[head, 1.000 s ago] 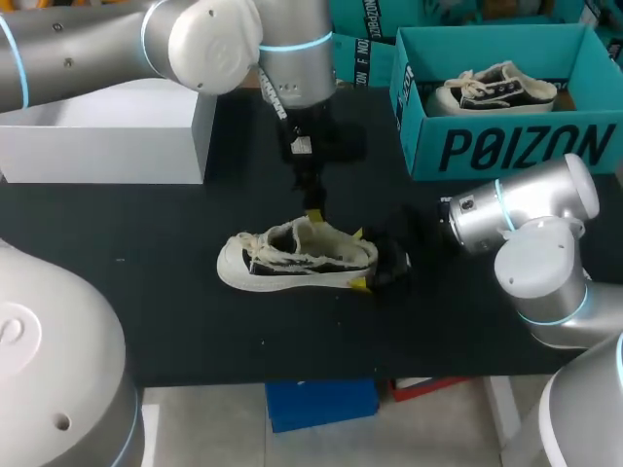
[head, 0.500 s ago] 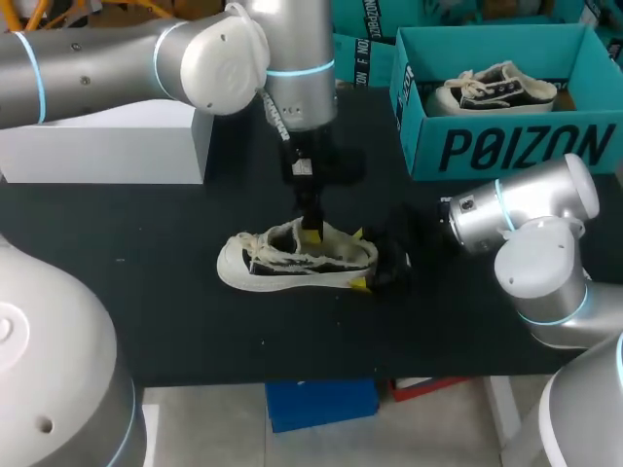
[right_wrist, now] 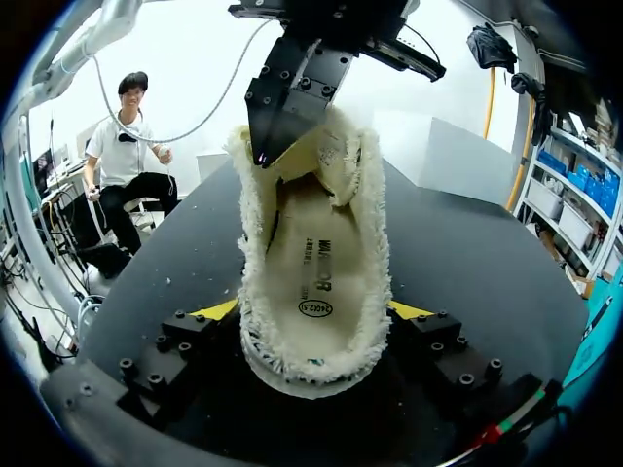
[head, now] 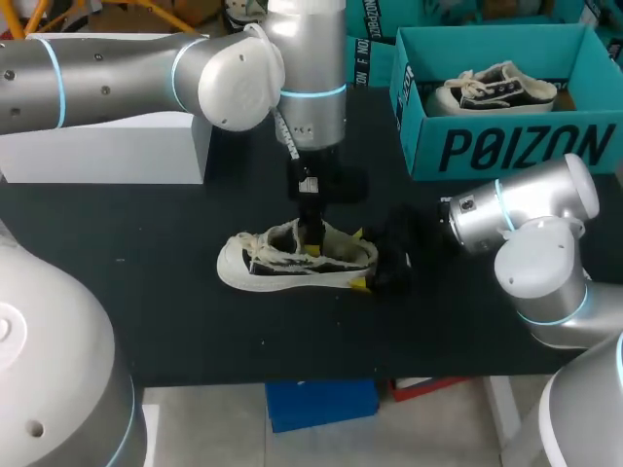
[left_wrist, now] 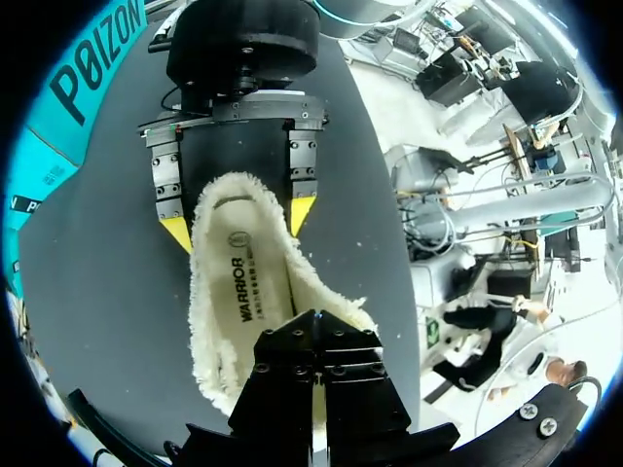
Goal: Take the shoe out of the shoebox, open the shoe tongue, remove and reinsert the insole, then place the shoe into the shoebox
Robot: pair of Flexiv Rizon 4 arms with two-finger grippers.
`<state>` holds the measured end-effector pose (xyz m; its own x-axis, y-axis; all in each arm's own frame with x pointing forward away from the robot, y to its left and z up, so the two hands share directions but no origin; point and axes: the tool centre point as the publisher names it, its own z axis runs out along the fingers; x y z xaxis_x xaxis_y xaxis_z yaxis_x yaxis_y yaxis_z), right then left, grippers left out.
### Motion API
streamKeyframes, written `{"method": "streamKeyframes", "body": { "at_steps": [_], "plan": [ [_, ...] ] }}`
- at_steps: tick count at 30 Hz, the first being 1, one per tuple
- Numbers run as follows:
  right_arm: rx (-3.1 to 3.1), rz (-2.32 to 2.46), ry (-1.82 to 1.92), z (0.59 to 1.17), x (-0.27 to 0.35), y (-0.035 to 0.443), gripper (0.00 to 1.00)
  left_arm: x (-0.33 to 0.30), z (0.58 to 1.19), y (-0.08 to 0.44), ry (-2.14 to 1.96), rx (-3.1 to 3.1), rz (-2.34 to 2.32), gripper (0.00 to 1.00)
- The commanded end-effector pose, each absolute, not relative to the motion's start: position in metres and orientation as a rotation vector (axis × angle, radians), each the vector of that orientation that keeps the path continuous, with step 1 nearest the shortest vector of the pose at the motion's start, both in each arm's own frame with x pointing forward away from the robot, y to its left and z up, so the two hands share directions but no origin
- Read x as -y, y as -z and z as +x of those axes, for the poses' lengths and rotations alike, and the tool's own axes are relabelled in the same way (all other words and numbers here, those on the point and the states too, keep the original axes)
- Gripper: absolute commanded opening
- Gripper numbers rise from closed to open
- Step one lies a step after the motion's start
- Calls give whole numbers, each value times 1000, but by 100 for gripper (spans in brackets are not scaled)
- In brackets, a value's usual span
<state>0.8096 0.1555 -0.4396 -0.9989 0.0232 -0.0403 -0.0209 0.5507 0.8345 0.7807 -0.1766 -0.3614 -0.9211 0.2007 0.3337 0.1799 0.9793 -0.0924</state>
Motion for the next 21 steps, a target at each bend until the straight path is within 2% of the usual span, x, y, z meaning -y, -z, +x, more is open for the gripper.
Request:
{"method": "streamKeyframes", "body": {
  "at_steps": [1, 21],
  "plan": [
    [-2727, 4, -1465, 810, -157, 444, 0, 174, 781, 372, -82, 2775, -260, 0],
    [-2727, 4, -1465, 810, -157, 444, 0, 151, 763, 408, -56, 2718, -162, 0]
  ]
}}
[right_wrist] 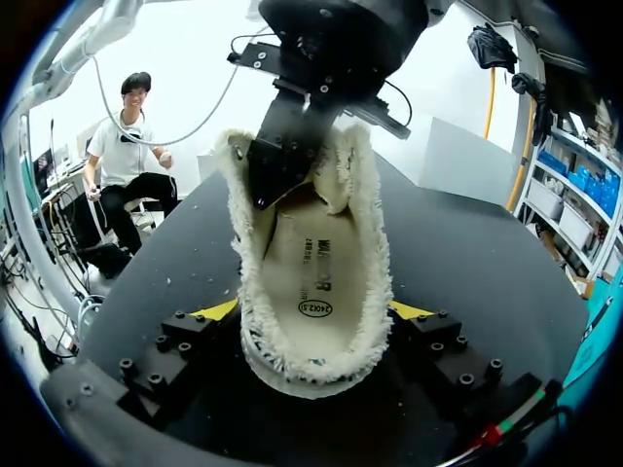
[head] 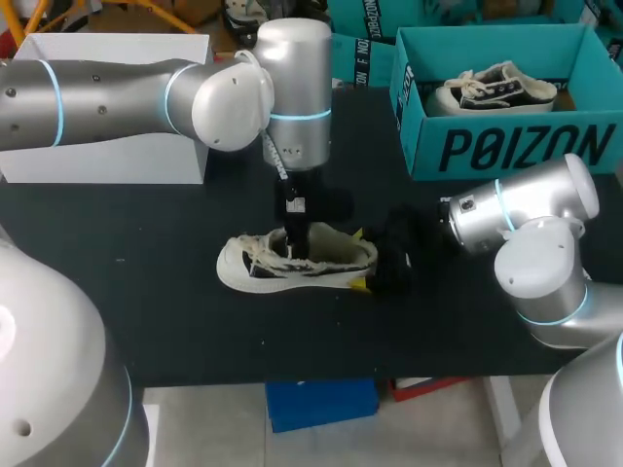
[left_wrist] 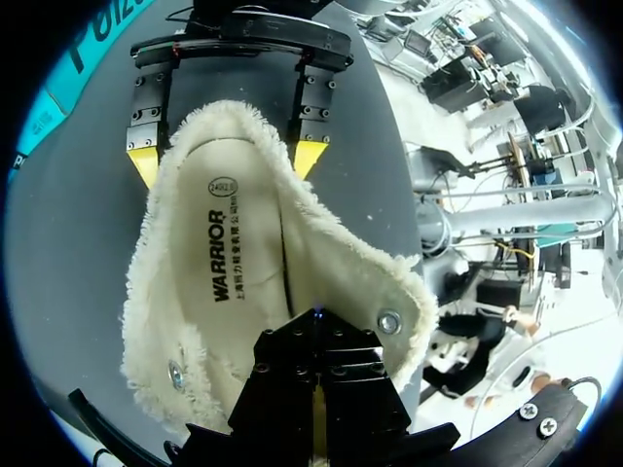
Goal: Take the shoe out of the shoebox, open the shoe tongue, remove and reinsert the insole, then place the shoe into the shoebox
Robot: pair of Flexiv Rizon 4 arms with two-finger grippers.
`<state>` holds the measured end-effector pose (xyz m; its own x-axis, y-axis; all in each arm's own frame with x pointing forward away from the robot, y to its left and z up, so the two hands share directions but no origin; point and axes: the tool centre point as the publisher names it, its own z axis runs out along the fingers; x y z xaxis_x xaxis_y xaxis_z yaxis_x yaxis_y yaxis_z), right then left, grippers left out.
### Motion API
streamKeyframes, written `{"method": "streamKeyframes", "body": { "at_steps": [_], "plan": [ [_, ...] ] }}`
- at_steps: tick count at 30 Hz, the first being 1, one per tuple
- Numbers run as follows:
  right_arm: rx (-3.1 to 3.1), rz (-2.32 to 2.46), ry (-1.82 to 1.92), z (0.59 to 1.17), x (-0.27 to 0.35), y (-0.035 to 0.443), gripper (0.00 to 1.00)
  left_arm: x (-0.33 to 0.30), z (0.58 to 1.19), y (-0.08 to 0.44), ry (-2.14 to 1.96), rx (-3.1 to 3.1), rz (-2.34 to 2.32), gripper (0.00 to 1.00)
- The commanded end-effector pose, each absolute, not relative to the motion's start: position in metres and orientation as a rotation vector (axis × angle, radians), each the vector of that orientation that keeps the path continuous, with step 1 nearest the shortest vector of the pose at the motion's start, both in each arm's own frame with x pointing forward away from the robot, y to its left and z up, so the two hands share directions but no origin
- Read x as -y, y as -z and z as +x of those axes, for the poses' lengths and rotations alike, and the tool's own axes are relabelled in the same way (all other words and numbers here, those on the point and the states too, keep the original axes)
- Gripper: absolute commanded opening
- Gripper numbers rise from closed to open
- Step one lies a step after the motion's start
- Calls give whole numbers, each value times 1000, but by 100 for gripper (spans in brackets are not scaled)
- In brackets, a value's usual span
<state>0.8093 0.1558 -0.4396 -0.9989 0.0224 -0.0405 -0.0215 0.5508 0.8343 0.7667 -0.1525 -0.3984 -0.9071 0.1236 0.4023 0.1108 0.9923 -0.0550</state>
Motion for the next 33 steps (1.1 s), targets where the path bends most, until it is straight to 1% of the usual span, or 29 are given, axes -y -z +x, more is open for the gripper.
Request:
{"method": "streamKeyframes", "body": {
  "at_steps": [1, 11, 33],
  "plan": [
    [-2727, 4, -1465, 810, -157, 444, 0, 151, 762, 410, -60, 2725, -159, 0],
    [-2727, 4, -1465, 810, -157, 444, 0, 152, 766, 421, -74, 2791, -74, 0],
    [-2727, 4, -1465, 810, -157, 444, 0, 159, 764, 449, -110, 2729, -66, 0]
  ]
}}
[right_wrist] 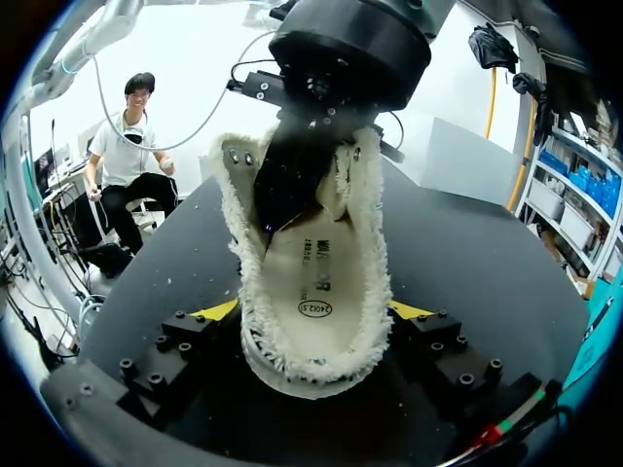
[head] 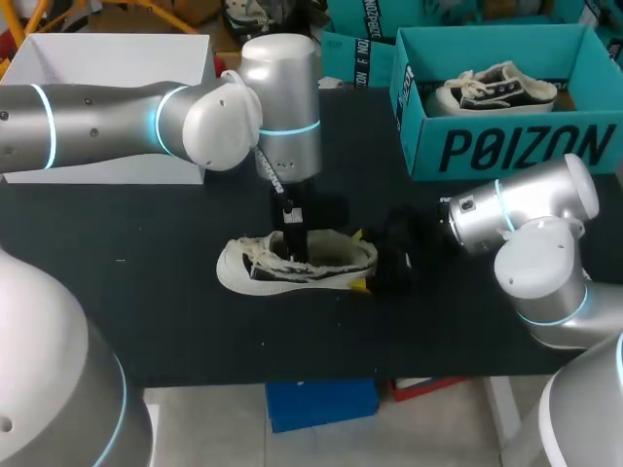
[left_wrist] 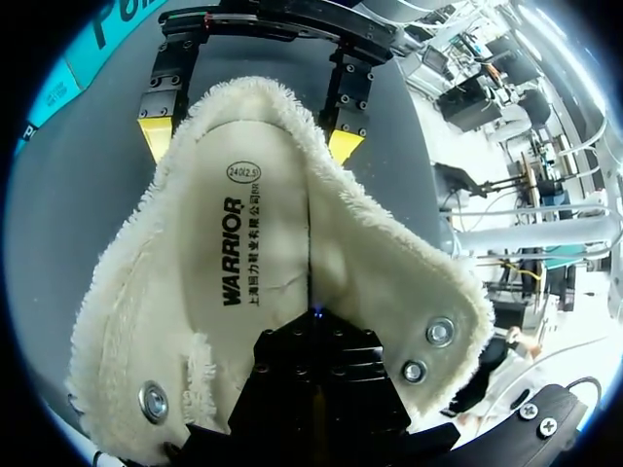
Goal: Take the shoe out of the shoebox, open the shoe tongue, remove and reinsert the insole, then place the shoe into the shoebox
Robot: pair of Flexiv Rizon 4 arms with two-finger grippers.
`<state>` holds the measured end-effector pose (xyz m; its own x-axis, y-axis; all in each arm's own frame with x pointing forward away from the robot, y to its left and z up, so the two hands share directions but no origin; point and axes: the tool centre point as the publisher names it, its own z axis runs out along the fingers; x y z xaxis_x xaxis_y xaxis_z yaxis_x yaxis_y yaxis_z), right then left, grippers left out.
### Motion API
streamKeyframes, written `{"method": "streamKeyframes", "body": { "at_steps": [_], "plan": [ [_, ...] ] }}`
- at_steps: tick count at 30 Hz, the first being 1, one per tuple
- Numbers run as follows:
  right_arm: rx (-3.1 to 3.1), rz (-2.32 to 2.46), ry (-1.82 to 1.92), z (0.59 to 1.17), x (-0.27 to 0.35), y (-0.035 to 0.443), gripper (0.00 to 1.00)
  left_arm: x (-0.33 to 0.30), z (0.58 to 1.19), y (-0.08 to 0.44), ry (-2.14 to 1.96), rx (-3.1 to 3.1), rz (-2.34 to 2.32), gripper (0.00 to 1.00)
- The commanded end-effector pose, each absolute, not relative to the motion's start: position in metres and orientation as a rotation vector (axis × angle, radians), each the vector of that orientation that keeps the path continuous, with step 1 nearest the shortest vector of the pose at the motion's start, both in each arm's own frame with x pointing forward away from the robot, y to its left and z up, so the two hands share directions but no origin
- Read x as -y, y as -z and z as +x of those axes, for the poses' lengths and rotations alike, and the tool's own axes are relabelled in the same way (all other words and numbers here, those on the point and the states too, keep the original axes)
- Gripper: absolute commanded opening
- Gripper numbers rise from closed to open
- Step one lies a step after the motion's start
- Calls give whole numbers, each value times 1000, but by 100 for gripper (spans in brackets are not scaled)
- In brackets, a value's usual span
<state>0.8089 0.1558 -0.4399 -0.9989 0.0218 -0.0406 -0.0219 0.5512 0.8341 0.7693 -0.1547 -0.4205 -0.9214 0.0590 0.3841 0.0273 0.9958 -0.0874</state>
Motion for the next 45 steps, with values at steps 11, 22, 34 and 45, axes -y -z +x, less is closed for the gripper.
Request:
{"method": "streamKeyframes", "body": {
  "at_steps": [11, 22, 34, 45],
  "plan": [
    [-2727, 4, -1465, 810, -157, 444, 0, 161, 763, 456, -118, 2711, -79, 0],
    [-2727, 4, -1465, 810, -157, 444, 0, 162, 761, 454, -127, 2718, -81, 0],
    [-2727, 4, -1465, 810, -157, 444, 0, 164, 758, 451, -125, 2743, -98, 60],
    [-2727, 4, -1465, 810, -157, 444, 0, 164, 752, 456, -39, 2895, -63, 51]
  ]
}}
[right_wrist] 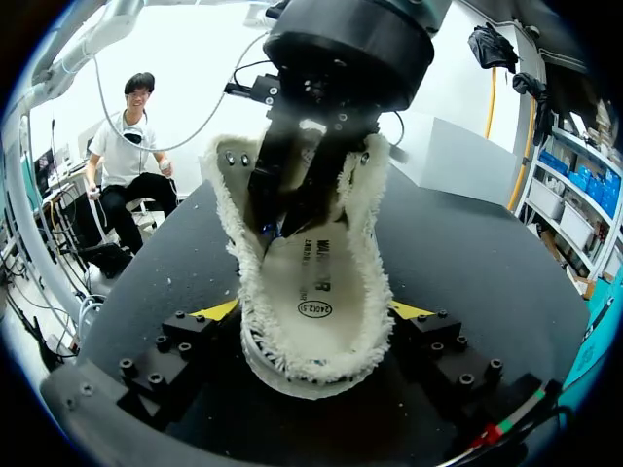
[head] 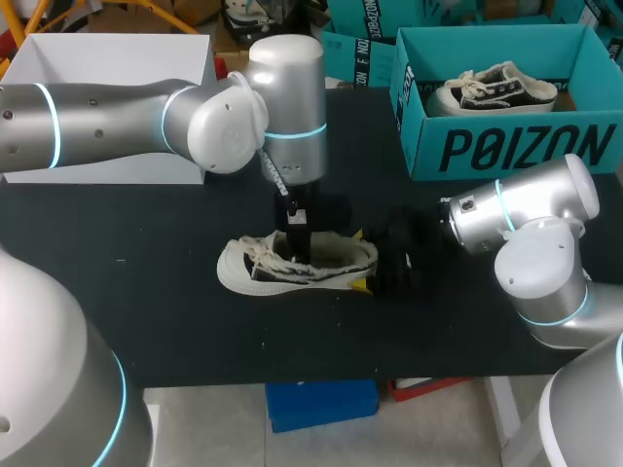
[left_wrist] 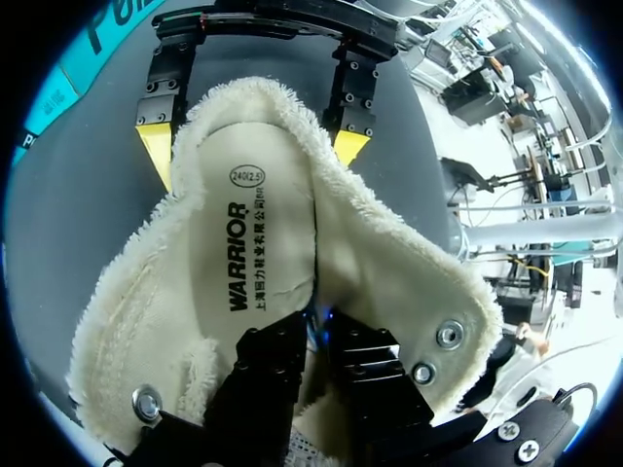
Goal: Take the shoe out of the shoebox, open the shoe tongue, remove and reinsert the insole, then place the shoe into the shoebox
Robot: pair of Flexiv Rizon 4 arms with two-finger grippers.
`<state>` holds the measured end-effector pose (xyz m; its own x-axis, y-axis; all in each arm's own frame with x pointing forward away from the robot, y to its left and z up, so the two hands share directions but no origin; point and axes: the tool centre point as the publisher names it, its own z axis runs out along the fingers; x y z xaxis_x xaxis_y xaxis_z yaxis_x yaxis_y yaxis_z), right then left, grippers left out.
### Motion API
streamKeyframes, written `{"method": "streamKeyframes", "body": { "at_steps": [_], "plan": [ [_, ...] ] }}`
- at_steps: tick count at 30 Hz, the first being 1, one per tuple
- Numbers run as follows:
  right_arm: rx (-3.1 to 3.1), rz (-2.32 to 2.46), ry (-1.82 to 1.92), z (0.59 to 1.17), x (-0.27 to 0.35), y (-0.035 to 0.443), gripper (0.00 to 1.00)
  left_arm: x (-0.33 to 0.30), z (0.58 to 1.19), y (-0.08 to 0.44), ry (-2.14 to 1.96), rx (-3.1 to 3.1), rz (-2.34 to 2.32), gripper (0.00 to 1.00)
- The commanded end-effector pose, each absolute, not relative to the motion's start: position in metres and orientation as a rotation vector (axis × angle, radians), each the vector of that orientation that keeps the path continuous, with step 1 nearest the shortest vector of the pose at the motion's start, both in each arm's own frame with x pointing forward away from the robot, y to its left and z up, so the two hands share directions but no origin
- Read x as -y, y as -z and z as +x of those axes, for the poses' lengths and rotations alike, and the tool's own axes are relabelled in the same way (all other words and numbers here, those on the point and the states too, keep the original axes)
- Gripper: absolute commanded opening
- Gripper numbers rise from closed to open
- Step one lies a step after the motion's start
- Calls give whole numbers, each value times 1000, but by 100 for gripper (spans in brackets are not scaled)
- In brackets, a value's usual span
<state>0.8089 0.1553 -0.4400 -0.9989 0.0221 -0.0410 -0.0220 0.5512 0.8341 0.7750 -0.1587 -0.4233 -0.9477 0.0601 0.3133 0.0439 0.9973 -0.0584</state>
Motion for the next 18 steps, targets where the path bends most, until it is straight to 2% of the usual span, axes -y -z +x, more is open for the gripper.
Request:
{"method": "streamKeyframes", "body": {
  "at_steps": [1, 11, 15, 18],
  "plan": [
    [-2727, 4, -1465, 810, -157, 444, 0, 164, 751, 457, -22, 2915, -62, 52],
    [-2727, 4, -1465, 810, -157, 444, 0, 154, 752, 481, 81, 3079, -21, 56],
    [-2727, 4, -1465, 810, -157, 444, 0, 145, 759, 490, 79, 3116, 12, 51],
    [-2727, 4, -1465, 810, -157, 444, 0, 139, 765, 495, 80, 3134, 33, 51]
  ]
}}
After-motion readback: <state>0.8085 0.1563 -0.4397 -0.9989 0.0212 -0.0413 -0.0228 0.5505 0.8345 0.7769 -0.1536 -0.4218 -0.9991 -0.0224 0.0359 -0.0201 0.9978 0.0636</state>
